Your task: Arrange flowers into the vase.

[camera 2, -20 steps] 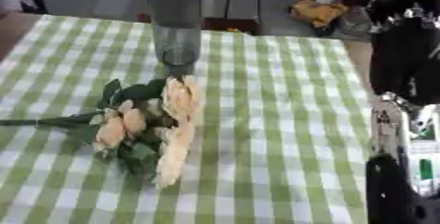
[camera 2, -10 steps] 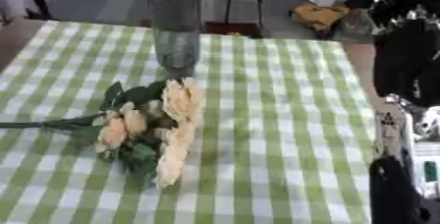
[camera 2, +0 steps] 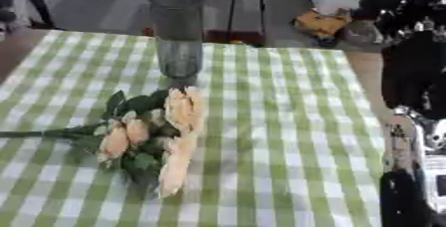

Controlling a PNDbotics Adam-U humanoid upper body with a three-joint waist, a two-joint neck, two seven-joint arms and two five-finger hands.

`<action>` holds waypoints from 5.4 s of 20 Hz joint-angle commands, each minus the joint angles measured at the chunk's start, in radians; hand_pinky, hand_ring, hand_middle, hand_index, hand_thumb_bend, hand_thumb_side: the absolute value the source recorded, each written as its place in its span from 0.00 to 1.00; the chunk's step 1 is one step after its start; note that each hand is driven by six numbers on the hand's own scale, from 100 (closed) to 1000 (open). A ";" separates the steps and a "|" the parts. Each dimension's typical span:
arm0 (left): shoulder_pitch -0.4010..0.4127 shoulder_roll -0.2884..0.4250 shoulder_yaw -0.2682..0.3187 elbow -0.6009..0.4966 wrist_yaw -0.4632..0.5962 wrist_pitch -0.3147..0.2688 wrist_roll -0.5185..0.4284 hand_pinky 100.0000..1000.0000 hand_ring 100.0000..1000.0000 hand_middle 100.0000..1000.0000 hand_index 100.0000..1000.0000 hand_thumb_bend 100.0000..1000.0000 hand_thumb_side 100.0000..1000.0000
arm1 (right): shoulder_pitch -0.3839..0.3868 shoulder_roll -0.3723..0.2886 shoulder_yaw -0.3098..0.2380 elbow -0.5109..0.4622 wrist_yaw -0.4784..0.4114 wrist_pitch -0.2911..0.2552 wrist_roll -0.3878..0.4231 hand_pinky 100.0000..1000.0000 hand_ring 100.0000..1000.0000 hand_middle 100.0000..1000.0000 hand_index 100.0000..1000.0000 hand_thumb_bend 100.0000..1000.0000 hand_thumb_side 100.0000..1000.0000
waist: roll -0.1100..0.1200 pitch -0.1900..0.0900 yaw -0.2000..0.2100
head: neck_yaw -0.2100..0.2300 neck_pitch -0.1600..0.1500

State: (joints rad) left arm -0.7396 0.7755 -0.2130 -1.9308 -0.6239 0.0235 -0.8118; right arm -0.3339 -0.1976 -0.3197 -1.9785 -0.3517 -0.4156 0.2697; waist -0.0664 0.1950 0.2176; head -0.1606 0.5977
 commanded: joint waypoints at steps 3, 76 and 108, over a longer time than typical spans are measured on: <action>-0.058 0.009 -0.049 0.063 0.013 -0.008 -0.091 0.72 0.92 1.00 1.00 0.00 0.59 | -0.004 -0.014 0.003 -0.022 -0.008 0.002 0.006 0.59 0.63 0.57 0.77 0.00 1.00 | 0.008 -0.017 -0.006 | 0.002 -0.021; 0.003 -0.074 -0.231 0.490 -0.032 -0.053 0.230 0.79 1.00 1.00 1.00 0.29 0.86 | -0.006 -0.008 -0.004 -0.022 -0.027 0.025 0.015 0.60 0.62 0.55 0.77 0.00 1.00 | 0.001 0.033 -0.035 | 0.001 -0.022; -0.023 -0.134 -0.280 0.579 -0.236 -0.130 0.349 0.19 0.32 0.49 0.71 0.20 0.40 | 0.000 -0.008 -0.008 -0.022 -0.032 0.034 0.014 0.60 0.62 0.55 0.77 0.00 1.00 | -0.005 0.041 -0.045 | 0.030 -0.053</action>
State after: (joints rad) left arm -0.7465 0.6310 -0.4979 -1.3453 -0.8548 -0.1082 -0.4717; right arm -0.3259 -0.1964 -0.3205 -1.9785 -0.3726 -0.3825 0.2852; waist -0.0767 0.2484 0.1731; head -0.1330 0.5537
